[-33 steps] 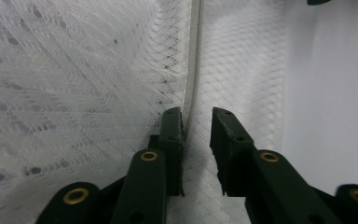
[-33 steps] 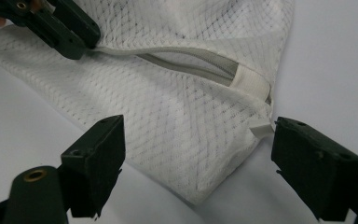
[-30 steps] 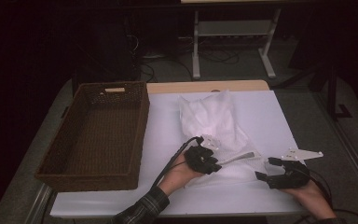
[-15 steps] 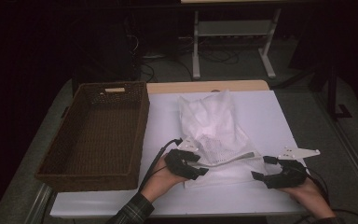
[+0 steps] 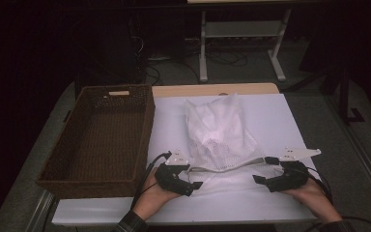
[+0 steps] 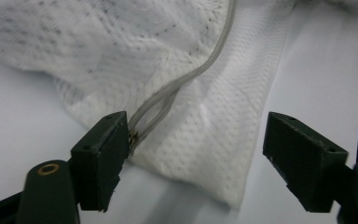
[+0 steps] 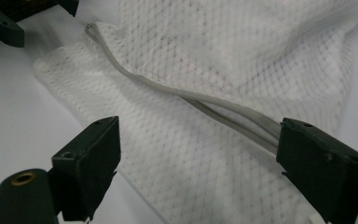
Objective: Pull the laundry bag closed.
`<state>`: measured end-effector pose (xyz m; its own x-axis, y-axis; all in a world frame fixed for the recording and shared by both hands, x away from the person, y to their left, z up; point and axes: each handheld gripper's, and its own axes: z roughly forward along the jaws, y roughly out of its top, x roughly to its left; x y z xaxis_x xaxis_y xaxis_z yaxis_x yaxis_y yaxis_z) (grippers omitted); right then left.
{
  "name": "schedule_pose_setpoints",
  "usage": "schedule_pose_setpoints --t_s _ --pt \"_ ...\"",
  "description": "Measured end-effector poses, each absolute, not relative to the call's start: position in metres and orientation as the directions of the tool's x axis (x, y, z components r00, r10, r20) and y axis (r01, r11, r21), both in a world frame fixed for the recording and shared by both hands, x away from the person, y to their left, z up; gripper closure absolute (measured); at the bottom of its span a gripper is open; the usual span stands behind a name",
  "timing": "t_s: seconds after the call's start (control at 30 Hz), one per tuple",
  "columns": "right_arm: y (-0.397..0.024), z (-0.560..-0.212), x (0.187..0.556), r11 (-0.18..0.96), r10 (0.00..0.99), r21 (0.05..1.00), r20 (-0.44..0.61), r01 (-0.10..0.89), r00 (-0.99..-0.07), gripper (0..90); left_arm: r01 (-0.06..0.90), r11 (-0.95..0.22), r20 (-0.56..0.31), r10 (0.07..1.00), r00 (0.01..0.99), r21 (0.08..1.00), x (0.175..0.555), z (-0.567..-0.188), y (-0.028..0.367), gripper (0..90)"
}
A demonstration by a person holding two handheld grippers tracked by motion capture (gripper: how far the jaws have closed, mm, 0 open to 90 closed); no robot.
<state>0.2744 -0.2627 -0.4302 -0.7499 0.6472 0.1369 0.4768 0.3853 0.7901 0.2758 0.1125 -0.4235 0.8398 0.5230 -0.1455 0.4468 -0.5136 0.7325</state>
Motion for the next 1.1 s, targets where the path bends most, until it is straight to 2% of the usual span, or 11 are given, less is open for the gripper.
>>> schedule_pose_setpoints --t_s 0.23,0.83,0.97,1.1 --pt "-0.247 -0.427 0.283 0.416 0.595 0.793 0.132 0.444 -0.793 13.5 0.462 -0.502 -0.151 0.541 0.827 0.731 0.263 -0.429 0.123 14.1" --pt "-0.183 -0.421 0.297 0.481 0.462 0.801 0.113 0.356 -0.879 16.2 0.468 -0.508 -0.157 0.539 0.828 0.723 0.241 -0.434 0.138 13.7" --pt "-0.167 -0.421 0.299 0.493 0.437 0.801 0.109 0.34 -0.893 19.2 0.466 -0.521 -0.156 0.531 0.833 0.715 0.24 -0.435 0.139 13.7" --pt "-0.153 -0.42 0.302 0.498 0.411 0.804 0.11 0.324 -0.905 30.1 0.467 -0.519 -0.158 0.53 0.833 0.716 0.24 -0.435 0.138 13.7"
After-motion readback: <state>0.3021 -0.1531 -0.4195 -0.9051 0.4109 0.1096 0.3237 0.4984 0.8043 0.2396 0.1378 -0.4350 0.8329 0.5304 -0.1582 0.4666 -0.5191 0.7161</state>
